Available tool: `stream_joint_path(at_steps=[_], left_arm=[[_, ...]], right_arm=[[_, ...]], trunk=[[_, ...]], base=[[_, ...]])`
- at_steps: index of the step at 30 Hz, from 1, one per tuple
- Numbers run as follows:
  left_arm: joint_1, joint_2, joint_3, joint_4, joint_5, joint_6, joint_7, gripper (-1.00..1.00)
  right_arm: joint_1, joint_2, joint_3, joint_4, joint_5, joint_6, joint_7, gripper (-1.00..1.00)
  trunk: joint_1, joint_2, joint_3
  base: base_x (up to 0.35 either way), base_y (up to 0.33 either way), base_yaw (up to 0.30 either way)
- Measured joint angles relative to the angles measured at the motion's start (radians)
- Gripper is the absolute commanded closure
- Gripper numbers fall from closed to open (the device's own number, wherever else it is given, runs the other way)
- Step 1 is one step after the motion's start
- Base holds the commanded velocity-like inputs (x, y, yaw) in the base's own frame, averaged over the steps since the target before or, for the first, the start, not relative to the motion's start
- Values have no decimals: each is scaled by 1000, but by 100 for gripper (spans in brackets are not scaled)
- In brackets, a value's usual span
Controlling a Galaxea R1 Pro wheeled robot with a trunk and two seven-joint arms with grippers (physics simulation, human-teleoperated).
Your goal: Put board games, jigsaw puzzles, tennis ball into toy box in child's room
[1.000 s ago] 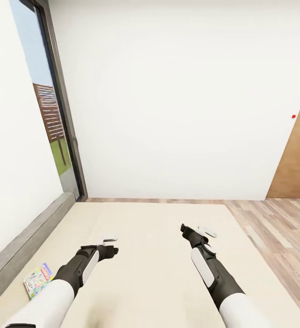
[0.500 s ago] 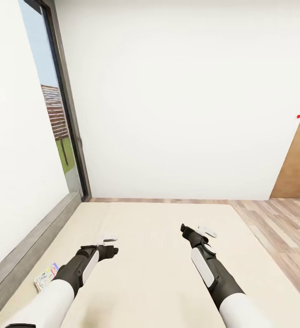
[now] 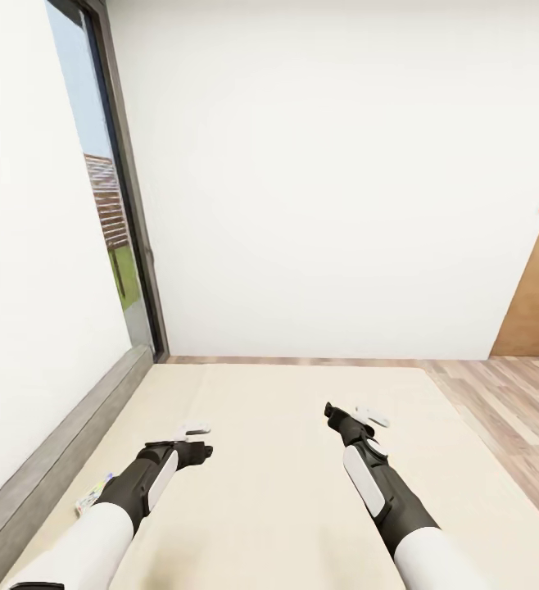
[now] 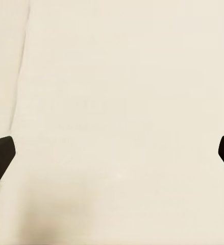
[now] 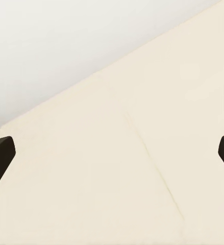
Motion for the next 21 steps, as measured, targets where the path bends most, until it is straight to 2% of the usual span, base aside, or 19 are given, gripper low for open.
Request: stream_joint_path(at_steps=[8,21], left_arm=[[0,0,0,0,0,-13,0,-100],[0,0,0,0,0,-35,1,-100]], right_arm=[[0,0,0,0,-3,0,0,-100],[0,0,0,0,-7,0,0,-100]], trunk=[[0,0,0],[0,0,0]], base=[[0,109,0],[0,12,0]])
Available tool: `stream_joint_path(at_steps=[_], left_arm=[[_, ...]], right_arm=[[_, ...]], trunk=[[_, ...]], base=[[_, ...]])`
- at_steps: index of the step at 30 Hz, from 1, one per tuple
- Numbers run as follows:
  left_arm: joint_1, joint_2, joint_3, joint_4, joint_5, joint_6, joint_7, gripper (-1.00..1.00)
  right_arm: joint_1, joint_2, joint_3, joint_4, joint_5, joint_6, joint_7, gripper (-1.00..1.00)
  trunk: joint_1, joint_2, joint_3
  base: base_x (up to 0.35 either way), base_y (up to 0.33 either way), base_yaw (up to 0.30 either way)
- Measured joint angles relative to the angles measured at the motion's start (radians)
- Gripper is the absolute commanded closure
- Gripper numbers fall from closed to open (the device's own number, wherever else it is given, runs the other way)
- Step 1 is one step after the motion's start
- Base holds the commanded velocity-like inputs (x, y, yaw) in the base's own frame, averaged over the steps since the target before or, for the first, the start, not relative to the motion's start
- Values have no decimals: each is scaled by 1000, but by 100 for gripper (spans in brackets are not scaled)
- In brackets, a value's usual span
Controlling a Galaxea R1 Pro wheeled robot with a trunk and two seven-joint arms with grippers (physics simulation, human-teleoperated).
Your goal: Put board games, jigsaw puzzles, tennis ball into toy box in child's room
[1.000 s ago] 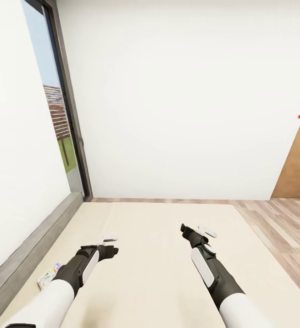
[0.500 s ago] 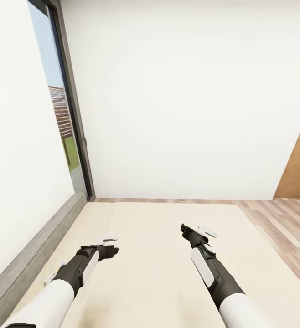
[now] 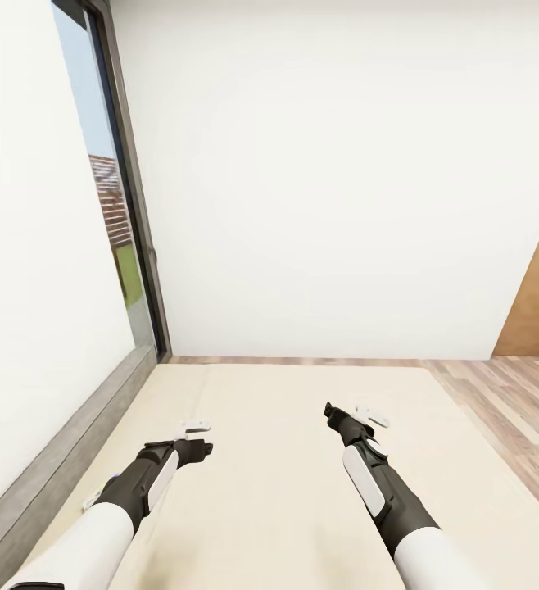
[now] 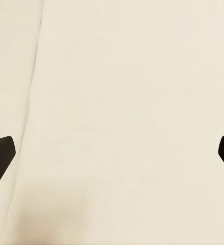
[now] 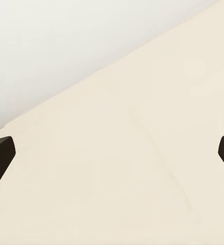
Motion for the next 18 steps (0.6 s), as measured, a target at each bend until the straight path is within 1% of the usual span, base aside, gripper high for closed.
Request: stream_joint_path(at_steps=[18], left_arm=[[0,0,0,0,0,-2,0,-100]], right_arm=[[0,0,-1,0,0,0,0,-100]], trunk=[[0,0,0]], base=[[0,0,0]])
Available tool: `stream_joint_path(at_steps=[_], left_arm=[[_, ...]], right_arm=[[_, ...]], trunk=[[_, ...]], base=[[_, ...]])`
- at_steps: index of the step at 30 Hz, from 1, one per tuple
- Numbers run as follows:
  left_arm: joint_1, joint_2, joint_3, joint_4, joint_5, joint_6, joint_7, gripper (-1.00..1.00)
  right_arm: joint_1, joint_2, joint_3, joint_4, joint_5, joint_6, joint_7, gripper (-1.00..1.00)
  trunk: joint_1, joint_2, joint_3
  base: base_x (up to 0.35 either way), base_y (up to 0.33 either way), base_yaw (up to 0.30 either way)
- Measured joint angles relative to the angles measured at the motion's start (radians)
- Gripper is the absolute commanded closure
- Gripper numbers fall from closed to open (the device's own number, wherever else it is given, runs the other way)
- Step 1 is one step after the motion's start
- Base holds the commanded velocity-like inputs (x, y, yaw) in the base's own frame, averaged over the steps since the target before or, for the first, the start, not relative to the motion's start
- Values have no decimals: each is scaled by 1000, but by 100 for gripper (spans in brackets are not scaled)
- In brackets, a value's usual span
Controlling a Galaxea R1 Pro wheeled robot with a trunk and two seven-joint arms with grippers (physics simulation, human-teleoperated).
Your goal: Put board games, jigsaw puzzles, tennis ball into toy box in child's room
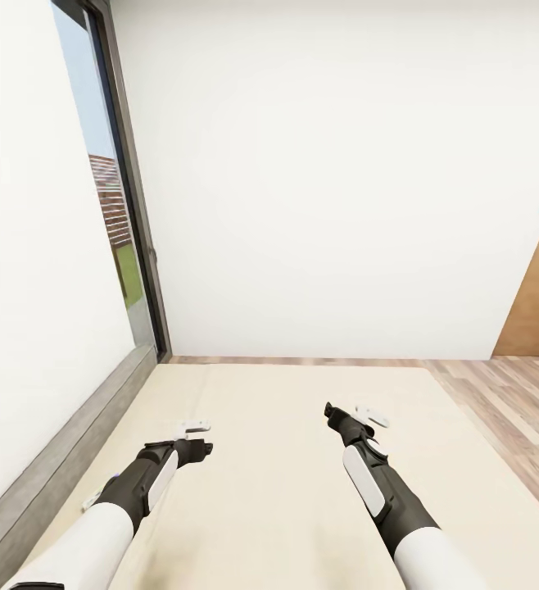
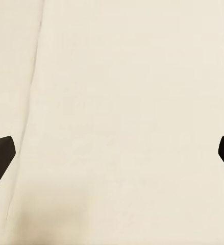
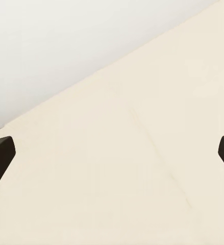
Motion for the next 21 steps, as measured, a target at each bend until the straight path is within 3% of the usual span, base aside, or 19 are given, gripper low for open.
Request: stream_joint_path(at_steps=[21], left_arm=[[0,0,0,0,0,0,-1,-100]], right_arm=[[0,1,0,-1,0,1,0,-100]], trunk=[[0,0,0]], base=[[0,0,0]])
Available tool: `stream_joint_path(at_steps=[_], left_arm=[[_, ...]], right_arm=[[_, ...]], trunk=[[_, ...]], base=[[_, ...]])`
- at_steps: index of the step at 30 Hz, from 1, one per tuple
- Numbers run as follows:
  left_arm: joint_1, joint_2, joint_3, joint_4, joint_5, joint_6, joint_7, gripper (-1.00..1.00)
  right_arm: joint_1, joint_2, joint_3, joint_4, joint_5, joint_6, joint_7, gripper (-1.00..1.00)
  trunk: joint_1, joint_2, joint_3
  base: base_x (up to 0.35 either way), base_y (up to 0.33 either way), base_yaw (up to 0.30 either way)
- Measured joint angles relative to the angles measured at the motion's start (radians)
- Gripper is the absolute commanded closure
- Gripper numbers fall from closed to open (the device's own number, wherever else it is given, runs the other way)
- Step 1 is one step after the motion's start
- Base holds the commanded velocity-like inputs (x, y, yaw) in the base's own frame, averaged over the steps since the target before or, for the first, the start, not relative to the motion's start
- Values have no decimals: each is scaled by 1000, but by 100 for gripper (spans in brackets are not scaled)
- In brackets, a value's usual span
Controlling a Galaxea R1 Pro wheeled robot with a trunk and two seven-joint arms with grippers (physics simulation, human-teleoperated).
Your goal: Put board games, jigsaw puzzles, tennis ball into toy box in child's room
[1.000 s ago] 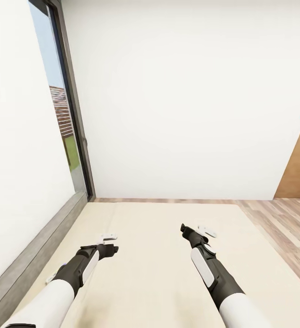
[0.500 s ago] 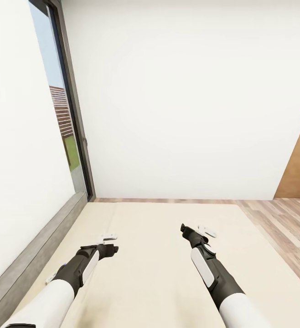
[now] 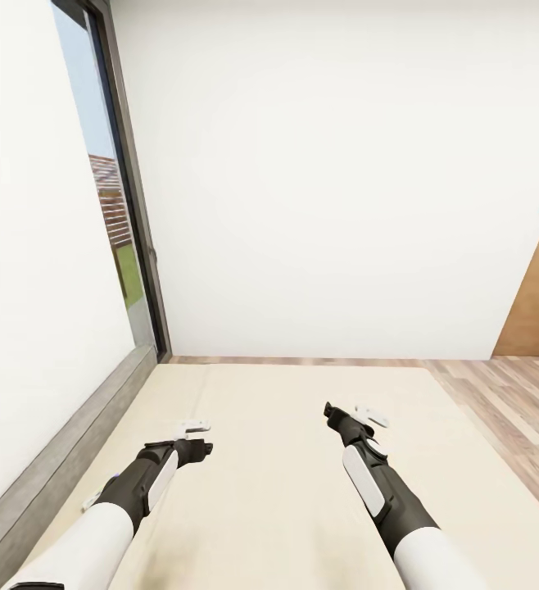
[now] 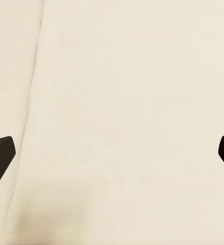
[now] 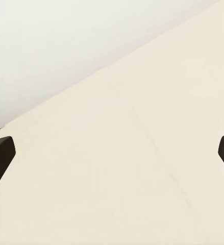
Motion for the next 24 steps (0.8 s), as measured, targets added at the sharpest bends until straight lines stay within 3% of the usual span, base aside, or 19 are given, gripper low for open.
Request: stream_joint_path(at_steps=[24], left_arm=[[0,0,0,0,0,0,0,-100]], right_arm=[[0,0,-2,0,-1,0,0,-100]], trunk=[[0,0,0]], base=[[0,0,0]])
